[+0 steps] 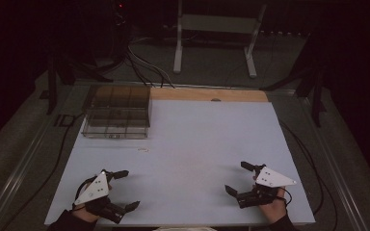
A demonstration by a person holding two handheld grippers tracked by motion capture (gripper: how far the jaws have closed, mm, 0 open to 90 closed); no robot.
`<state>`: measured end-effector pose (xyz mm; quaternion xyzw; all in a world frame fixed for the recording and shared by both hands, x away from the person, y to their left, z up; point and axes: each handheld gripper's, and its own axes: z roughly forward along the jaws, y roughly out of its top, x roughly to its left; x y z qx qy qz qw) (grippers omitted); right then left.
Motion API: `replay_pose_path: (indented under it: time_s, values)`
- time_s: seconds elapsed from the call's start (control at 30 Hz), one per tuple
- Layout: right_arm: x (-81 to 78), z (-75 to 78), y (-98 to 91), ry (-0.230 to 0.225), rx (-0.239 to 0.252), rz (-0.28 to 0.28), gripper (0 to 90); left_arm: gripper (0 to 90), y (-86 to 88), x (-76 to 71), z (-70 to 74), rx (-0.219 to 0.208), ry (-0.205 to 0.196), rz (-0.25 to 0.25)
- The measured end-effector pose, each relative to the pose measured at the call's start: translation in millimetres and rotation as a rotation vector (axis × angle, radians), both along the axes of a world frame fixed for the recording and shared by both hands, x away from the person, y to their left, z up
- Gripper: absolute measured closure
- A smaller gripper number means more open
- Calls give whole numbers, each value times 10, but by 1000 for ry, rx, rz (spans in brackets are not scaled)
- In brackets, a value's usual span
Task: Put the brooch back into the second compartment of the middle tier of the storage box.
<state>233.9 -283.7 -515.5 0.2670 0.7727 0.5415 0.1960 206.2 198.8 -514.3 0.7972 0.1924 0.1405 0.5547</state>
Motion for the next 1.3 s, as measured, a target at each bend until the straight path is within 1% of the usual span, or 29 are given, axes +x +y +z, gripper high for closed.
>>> replay_pose_path:
  time_s: [0.07, 0.17, 0.23, 0.4, 0.47, 0.53, 0.7, 0.87, 0.9, 1.03, 1.17, 1.3]
  values:
    - [1, -3, 4, -2, -10, -3, 0, 6, -22, 3, 16, 1, -6, -8]
    - [2, -2, 12, -1, -8, -1, 0, 6, -47, 16, 50, -5, -9, -14]
    - [0, -1, 12, -3, -7, -1, 0, 6, -47, 23, 66, -11, -16, -12]
    - [-1, 7, -1, -6, 6, -3, 0, 6, -34, 55, 93, -17, -17, -3]
    - [-3, 10, -3, -8, 4, -5, 0, 6, -34, 87, 134, -33, -29, 5]
    - [-5, 12, -2, -5, 9, -5, 0, 6, -37, 99, 147, -38, -29, 8]
    - [-1, 7, -1, -6, 6, -8, 0, 7, -51, 168, 174, -44, -33, 11]
    - [-2, 3, 5, -2, 6, -6, 0, 7, -66, 236, 186, -38, -30, 26]
    - [-2, 3, 5, -1, 8, -7, 0, 7, -65, 266, 197, -46, -33, 28]
    - [-1, -1, 7, 4, 9, -5, 0, 7, -70, 312, 224, -47, -35, 36]
    - [-1, -3, 11, 5, 9, -5, 0, 6, -81, 385, 251, -45, -42, 43]
    - [4, -5, 14, 7, 11, -3, 0, 7, -103, 471, 262, -48, -40, 57]
